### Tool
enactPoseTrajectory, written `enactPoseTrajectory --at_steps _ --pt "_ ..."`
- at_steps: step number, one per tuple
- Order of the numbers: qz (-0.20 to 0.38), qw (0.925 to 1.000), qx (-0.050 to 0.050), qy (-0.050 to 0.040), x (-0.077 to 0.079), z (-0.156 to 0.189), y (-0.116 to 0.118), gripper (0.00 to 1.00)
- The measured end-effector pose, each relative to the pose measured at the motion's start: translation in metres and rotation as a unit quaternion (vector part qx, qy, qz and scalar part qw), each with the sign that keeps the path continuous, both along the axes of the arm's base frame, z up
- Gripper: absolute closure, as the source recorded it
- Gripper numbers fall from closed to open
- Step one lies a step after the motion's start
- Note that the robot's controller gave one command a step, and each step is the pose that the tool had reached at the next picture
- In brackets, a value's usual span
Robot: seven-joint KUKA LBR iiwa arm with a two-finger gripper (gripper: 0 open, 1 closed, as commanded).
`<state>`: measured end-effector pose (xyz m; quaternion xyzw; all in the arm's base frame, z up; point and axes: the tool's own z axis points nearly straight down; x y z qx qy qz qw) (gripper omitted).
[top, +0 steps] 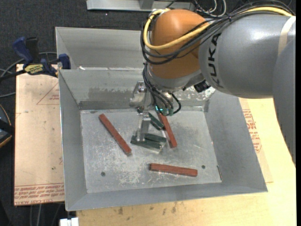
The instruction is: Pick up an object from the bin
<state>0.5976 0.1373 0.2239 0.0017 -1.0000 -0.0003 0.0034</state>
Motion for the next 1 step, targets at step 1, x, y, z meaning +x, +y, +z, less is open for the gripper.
enactPoseTrajectory --at_steps 1 --pt "-0.001 1.0000 0.000 -0.0039 0.0016 0.0048 -0.0007 0.00"
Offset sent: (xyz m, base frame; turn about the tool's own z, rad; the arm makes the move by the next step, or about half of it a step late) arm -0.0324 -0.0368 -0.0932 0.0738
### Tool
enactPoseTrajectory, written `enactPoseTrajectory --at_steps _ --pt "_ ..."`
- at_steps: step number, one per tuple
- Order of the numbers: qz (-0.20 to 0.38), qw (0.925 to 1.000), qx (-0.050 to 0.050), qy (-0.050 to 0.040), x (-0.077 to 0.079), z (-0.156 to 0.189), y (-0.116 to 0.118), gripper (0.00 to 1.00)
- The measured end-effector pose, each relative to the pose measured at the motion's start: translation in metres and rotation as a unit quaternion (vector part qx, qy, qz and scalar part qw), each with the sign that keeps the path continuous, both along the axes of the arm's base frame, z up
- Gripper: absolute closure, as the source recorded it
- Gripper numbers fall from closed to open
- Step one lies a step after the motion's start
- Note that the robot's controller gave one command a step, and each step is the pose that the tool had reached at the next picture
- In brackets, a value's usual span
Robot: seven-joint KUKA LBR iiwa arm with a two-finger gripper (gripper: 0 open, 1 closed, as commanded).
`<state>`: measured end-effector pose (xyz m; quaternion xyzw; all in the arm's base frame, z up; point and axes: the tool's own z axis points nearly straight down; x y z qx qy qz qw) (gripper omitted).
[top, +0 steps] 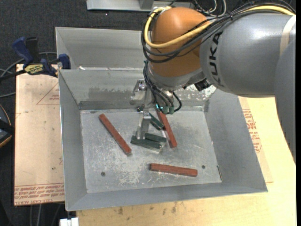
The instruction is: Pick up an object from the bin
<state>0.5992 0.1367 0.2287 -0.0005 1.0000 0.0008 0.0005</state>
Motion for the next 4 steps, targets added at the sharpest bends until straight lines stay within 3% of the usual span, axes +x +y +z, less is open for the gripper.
enactPoseTrajectory --at_steps 1,2,3,4 --pt "-0.016 0.9999 0.001 -0.0030 -0.016 -0.047 -0.017 0.00" --pt "0.023 0.9997 0.000 0.0007 -0.037 -0.092 -0.062 0.00" --pt "0.133 0.9912 0.000 -0.0008 0.007 -0.146 -0.086 1.00" --pt "0.133 0.9912 0.000 -0.0007 0.007 -0.146 -0.086 1.00"
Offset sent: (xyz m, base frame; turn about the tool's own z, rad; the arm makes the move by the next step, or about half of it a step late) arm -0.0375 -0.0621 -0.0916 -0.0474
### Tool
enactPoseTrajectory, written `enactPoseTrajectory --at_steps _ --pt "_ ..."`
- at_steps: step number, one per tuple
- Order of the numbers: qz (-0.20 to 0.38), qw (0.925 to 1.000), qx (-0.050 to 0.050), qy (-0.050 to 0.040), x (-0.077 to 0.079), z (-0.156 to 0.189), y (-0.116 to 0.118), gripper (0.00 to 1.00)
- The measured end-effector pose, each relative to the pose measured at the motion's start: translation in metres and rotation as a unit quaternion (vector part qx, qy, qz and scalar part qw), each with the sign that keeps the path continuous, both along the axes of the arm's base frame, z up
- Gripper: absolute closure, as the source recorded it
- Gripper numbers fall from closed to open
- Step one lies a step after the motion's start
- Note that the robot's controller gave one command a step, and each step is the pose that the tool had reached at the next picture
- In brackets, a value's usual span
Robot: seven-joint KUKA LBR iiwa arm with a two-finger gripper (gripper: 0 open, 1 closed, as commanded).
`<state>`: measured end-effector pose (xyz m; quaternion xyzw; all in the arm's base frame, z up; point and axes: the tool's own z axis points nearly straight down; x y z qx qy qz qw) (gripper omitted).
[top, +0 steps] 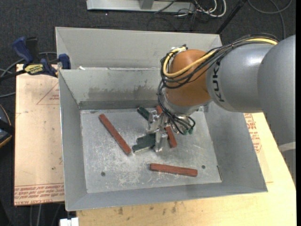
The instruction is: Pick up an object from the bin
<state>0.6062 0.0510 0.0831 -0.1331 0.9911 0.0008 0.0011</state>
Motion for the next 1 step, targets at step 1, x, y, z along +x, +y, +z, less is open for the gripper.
enactPoseTrajectory --at_steps 1 --pt "-0.001 1.0000 0.000 -0.0011 -0.0025 0.1371 0.0177 1.00"
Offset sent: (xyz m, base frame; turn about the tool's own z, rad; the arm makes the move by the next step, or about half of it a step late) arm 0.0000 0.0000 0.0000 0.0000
